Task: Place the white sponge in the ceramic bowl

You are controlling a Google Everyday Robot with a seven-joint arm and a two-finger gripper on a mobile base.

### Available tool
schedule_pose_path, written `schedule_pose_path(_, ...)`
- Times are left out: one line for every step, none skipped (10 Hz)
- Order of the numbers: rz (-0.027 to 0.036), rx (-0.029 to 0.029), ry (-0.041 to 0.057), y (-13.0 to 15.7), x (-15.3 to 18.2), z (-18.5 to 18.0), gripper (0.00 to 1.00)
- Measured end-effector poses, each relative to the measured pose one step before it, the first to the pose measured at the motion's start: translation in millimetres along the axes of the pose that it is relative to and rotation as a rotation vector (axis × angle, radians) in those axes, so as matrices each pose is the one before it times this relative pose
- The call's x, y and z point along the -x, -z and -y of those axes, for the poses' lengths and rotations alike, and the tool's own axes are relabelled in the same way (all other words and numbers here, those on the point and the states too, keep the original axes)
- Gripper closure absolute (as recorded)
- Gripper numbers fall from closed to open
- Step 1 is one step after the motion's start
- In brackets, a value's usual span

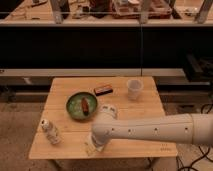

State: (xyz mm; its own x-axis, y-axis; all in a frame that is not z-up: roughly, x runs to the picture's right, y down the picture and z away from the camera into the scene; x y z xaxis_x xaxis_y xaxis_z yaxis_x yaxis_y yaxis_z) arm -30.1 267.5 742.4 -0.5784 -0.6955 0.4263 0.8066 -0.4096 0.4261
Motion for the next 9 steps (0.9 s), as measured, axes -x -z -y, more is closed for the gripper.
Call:
schedule_pose_path(-0.00963,0.00238,-0.00031,-1.01,-3.65,-1.96,0.2)
schedule_pose_path(-0.00381,-0.00179,0.00059,-3.78,-1.85,-0.83,0.2)
schedule_pose_path(0.00124,0.00681,0.00773,-5.41,0.72,-2.41,0.2)
schedule_pose_path(0.00207,0.01035,0.01347,-6.42,0.17,-1.87,0.2)
schedule_pose_path(-0.00101,0.00748,0.01294,-5.28,-1.05,-0.64,0.2)
schedule_pose_path(-0.0063,0.00892,0.00139,-3.7,-1.52,-2.36,0.2)
schedule_pose_path(-0.00669,0.00508,-0.00538,-3.18,-1.47,-1.61,0.2)
schedule_pose_path(-0.00435,0.00143,-0.00299,-2.51,-1.15,-0.19,0.2)
schedule_pose_path(-0.00274,-0.00454,-0.00275,-2.36,-0.85,1.81,0.2)
